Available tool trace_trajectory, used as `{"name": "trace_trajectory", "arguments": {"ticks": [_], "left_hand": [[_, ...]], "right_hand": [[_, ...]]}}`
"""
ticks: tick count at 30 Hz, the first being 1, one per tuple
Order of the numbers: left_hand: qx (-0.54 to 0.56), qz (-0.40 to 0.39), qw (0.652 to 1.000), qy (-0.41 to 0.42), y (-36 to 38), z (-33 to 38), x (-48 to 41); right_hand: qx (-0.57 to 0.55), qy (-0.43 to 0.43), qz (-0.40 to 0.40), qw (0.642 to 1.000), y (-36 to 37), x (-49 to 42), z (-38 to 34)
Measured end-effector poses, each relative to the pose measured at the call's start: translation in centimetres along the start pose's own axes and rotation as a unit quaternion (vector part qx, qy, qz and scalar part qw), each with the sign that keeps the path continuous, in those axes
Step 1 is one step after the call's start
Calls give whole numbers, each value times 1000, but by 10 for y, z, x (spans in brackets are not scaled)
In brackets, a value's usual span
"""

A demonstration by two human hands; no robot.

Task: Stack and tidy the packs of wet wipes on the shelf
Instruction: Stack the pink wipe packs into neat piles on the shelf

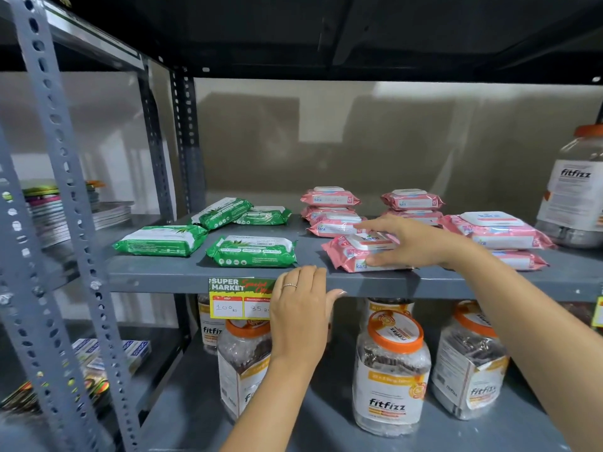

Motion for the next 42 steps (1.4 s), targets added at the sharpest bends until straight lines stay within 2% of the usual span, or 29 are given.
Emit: {"name": "trace_trajectory", "arguments": {"ticks": [5,10,13,15,22,26,29,35,42], "left_hand": [[3,-1,1000,-7,-1,1,1],[0,-4,1000,-6,1,-1,0],[0,-6,1000,-5,1,-1,1],[-4,-5,1000,-2,2,-1,0],[-14,-11,1000,2,1,-1,2],[-16,-14,1000,1,1,-1,0],[-15,-10,1000,-1,1,0,0],[0,-3,1000,-4,1,0,1],[5,4,1000,-7,2,0,1]], "right_hand": [[29,-1,26,999,0,-6,-1],[17,12,-73,997,-24,-11,-6],[-23,6,1,1000,-52,-35,-2],[-9,11,32,999,-63,-65,1],[-9,77,-108,991,-49,-137,15],[-23,59,-102,993,-42,-146,19],[-64,29,-91,993,-49,-136,17],[-28,-33,-64,997,-88,-66,0],[57,-41,-71,995,-50,5,0]]}}
Point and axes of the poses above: each hand's wrist, its own x-axis away from the middle knuckle, its own y-axis out of the palm, z = x × y, the point moved 2 cm from there along -x, towards the middle knuckle, and after that the axes turned 15 degrees about -z, right-handed, at the moved point
